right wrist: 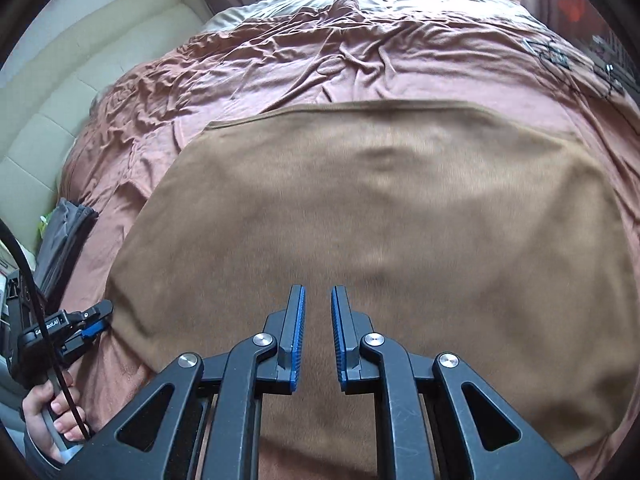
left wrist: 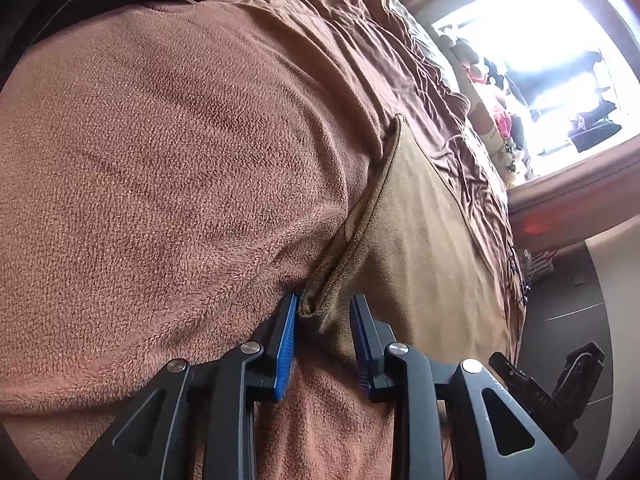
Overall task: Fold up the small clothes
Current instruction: 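Close both grippers on the edge of the folded tan shirt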
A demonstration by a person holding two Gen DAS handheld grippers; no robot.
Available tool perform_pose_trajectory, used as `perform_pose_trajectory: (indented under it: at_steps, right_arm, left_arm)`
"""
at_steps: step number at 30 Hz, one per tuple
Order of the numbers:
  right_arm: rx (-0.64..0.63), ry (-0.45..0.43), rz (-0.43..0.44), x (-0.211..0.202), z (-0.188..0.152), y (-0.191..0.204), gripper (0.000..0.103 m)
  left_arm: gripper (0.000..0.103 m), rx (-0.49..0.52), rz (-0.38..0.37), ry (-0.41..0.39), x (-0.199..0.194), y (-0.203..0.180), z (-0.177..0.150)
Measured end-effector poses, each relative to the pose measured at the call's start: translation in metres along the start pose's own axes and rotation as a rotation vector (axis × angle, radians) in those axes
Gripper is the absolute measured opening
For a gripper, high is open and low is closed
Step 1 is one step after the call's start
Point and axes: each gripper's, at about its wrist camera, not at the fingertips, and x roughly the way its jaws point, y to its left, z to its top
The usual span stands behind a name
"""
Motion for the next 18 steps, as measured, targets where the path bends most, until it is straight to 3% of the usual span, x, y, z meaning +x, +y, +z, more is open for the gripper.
perform_pose_trajectory:
  at_steps: [6,11,18]
  right_arm:
    - [0.058,-0.028,0.110,0.005,-0.030,-0.015,0.010]
    - [0.051,-0.019,0.073,0.008,-0.039,-0.019,0.010]
    - [0.090,-0.038,0.091,-0.003,-0.043,-0.021,0.010]
  left_arm:
    - [0.028,-0.003,-0.016,-0.002,0.001,0.002,0.003]
    - [0.012,0.016,0.014,-0.008,-0.002,-0.002,0.008]
    - [0.007,0.075,-0.002,-0.040,-0.019,-0.031,0.015]
